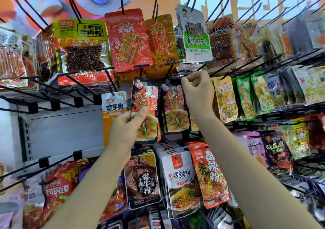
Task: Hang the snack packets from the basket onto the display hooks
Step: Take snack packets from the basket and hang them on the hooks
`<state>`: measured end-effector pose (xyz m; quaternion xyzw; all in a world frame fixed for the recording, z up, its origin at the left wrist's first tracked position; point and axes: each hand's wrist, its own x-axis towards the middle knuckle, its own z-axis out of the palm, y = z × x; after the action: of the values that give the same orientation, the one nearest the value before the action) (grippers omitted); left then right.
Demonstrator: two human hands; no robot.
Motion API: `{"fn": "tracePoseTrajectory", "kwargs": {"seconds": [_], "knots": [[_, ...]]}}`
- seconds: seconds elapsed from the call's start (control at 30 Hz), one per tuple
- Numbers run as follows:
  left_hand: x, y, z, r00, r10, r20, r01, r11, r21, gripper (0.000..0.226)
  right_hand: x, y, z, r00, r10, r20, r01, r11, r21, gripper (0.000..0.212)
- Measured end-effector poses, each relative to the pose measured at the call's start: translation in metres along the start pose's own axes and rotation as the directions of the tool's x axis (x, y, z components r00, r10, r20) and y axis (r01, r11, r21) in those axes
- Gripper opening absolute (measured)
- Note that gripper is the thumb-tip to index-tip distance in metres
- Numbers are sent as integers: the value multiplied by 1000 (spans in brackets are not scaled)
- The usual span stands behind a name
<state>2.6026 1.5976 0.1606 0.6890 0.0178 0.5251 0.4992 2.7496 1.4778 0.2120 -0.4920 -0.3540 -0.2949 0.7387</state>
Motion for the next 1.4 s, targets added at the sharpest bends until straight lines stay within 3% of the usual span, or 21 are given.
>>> {"fn": "tracePoseTrajectory", "kwargs": {"seconds": [0.1, 0.17, 0.23, 0.3, 0.43, 0.77, 1.0, 1.1, 1.27, 1.33, 1.4], "knots": [[5, 4, 10, 1000, -14, 0, 14, 1000, -6, 96, -10, -7, 3, 993, -16, 119, 7, 997, 76, 30], [9, 7, 18, 1000, 4, 13, -4, 1000, 2, 68, -17, -11, 7, 961, 20, 276, -53, 992, 111, 38], [11, 9, 25, 999, 7, 48, -9, 999, 38, 36, -21, -9, 10, 938, 11, 345, -55, 991, 119, 40], [13, 8, 27, 995, -6, 97, -1, 997, 80, 33, -20, -6, 12, 947, 0, 322, -41, 992, 120, 36], [19, -4, 23, 995, -52, 81, 37, 984, 173, 22, -11, 0, 12, 946, 105, 305, -162, 972, 169, 6], [19, -1, 42, 996, -67, 61, 53, 976, 211, 19, 5, -3, 19, 964, 154, 217, -188, 971, 148, 28], [18, -2, 48, 996, -82, 34, 75, 981, 179, 19, 11, -2, 18, 973, 141, 182, -173, 969, 178, 9], [18, -2, 49, 998, -61, 18, 57, 983, 174, 20, 12, -3, 18, 972, 161, 170, -196, 958, 211, 13], [16, 0, 50, 999, -19, 47, 6, 968, 252, 22, 13, -1, 17, 981, 133, 141, -149, 983, 108, 17], [11, 0, 43, 981, 152, 120, -190, 865, 464, 31, 11, 5, 14, 996, 24, 90, -28, 998, 50, 8], [5, 1, 33, 874, 447, 189, -441, 569, 694, 33, 4, 12, 8, 981, -193, 29, 195, 977, -85, 14]]}}
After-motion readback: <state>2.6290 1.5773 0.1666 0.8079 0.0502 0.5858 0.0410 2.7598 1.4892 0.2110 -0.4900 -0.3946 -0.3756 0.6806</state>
